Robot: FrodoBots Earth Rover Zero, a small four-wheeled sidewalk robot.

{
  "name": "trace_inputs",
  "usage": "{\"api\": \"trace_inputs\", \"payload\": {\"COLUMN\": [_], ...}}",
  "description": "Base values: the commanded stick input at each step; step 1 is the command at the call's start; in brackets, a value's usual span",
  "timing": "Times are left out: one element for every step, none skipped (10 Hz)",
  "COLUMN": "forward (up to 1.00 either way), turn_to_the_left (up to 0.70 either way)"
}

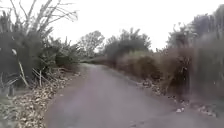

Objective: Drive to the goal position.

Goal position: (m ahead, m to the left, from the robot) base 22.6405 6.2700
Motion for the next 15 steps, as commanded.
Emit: {"api": "trace_inputs", "payload": {"forward": [1.0, 1.0, 1.0, 1.0, 1.0, 1.0, 1.0, 1.0, 1.0, 1.0, 1.0, 1.0, 1.0, 1.0, 1.0], "turn_to_the_left": [0.4, 0.4, 0.4, 0.0, 0.0, 0.0, 0.0, 0.0, 0.0, 0.0, 0.0, 0.0, 0.0, 0.0, 0.0]}}
